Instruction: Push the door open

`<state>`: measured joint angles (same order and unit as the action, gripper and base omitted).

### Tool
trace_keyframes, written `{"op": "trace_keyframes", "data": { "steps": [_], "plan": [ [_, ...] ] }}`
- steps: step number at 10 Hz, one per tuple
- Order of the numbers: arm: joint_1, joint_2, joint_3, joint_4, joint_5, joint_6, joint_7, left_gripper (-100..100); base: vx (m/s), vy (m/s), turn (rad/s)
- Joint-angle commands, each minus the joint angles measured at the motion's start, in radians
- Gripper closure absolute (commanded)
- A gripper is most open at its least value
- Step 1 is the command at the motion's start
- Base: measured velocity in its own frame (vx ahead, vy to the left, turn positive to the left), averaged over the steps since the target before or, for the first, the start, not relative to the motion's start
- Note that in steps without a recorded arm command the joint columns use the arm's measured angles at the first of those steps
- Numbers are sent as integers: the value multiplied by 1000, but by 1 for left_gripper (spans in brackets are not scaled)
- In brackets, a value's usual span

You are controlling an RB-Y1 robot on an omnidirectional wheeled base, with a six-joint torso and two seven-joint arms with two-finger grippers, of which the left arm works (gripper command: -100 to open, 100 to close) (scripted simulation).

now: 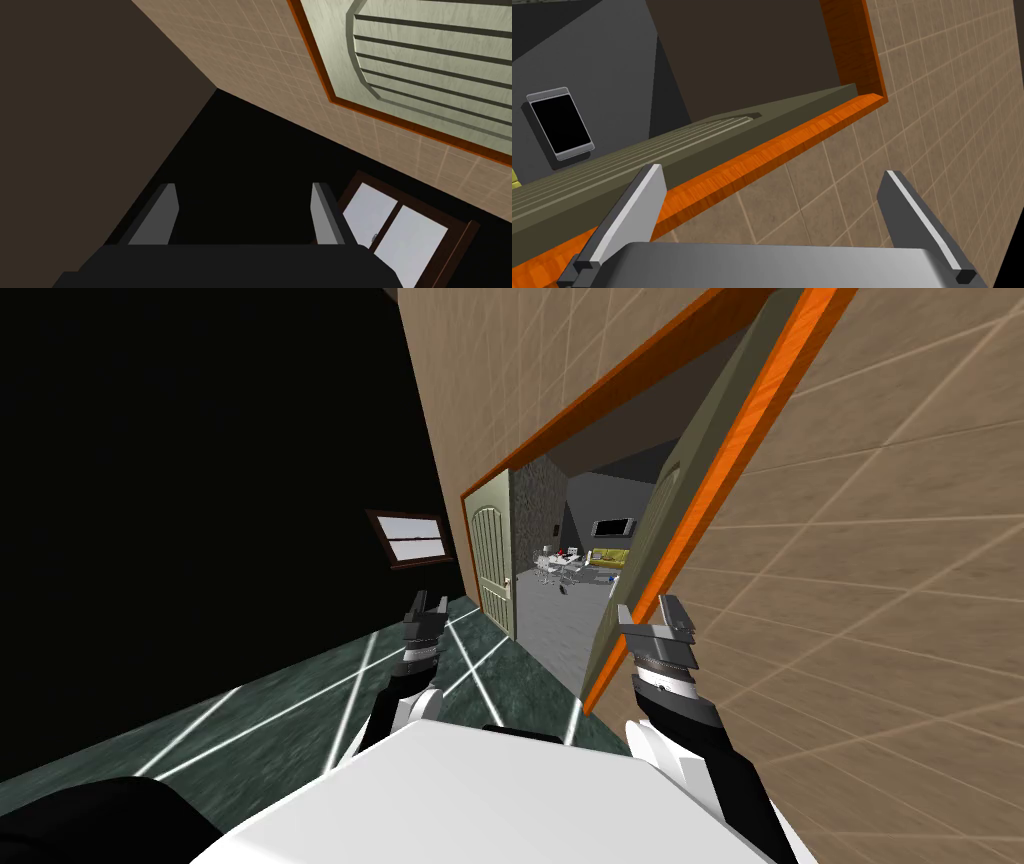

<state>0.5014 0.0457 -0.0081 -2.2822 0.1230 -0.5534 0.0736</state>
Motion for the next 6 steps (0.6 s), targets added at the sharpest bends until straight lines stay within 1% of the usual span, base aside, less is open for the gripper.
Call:
{"op": "trace_keyframes", "data": {
  "steps": [1, 2, 3, 5, 6],
  "plan": [
    [-16, 7, -10, 30, -3, 8, 2, -100, 156, 30, -60],
    [-20, 8, -13, 39, -4, 11, 2, -100, 99, 74, -93],
    [-31, 13, -20, 59, -6, 17, 3, -100, 82, 84, -72],
    [-59, 22, -38, 114, -11, 32, 6, -100, 124, 86, -99],
    [-59, 22, -38, 114, -11, 32, 6, -100, 101, 77, -50]
  ]
}}
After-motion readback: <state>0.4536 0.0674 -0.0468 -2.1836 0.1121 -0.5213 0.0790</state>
